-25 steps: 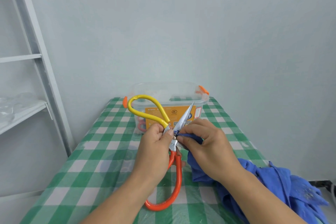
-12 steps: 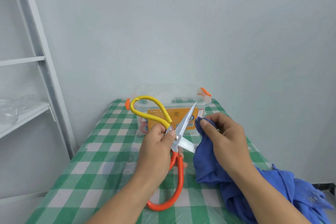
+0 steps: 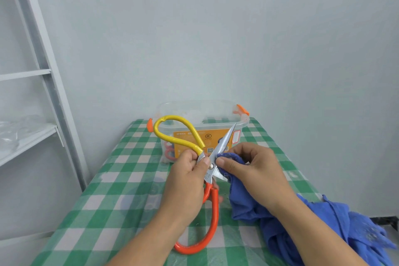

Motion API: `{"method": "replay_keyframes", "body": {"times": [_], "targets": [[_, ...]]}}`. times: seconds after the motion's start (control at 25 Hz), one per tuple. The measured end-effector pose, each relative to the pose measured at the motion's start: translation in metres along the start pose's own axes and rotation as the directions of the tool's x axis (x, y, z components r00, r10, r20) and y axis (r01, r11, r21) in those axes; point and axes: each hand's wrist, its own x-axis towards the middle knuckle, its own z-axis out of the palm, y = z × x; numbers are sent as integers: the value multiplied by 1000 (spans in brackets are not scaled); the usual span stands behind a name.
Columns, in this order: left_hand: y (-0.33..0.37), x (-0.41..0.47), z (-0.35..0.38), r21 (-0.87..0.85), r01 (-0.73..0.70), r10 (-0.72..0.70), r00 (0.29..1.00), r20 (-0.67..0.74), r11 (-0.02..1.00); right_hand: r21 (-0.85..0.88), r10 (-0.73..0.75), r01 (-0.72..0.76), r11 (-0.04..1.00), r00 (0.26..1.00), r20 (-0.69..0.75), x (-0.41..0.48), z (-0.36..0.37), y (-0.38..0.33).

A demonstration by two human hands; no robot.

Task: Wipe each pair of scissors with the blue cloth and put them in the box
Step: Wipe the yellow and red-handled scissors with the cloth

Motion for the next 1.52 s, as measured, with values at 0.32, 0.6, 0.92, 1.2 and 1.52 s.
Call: {"method": "replay_keyframes", "body": {"times": [0.32, 0.6, 0.92, 1.2, 1.52], "targets": [[2, 0, -1, -15, 20, -20, 1000, 10, 1000, -162, 75, -63, 985, 995, 67, 5, -4, 2], [-1, -1, 0, 43, 5, -5, 1000, -3, 999, -48, -32, 31, 998, 999, -25, 3, -7, 1], [-6, 0, 1, 87, -46, 46, 999, 2, 995, 54, 66, -60, 997, 991, -118, 0, 14, -8], [-5, -3, 4, 158, -113, 113, 994, 6, 981, 126, 229, -220, 967, 971, -62, 5, 15, -2], [-3, -4, 5, 121, -111, 103, 992, 75, 986, 175, 181, -144, 974, 959, -219, 11, 9, 2]]}}
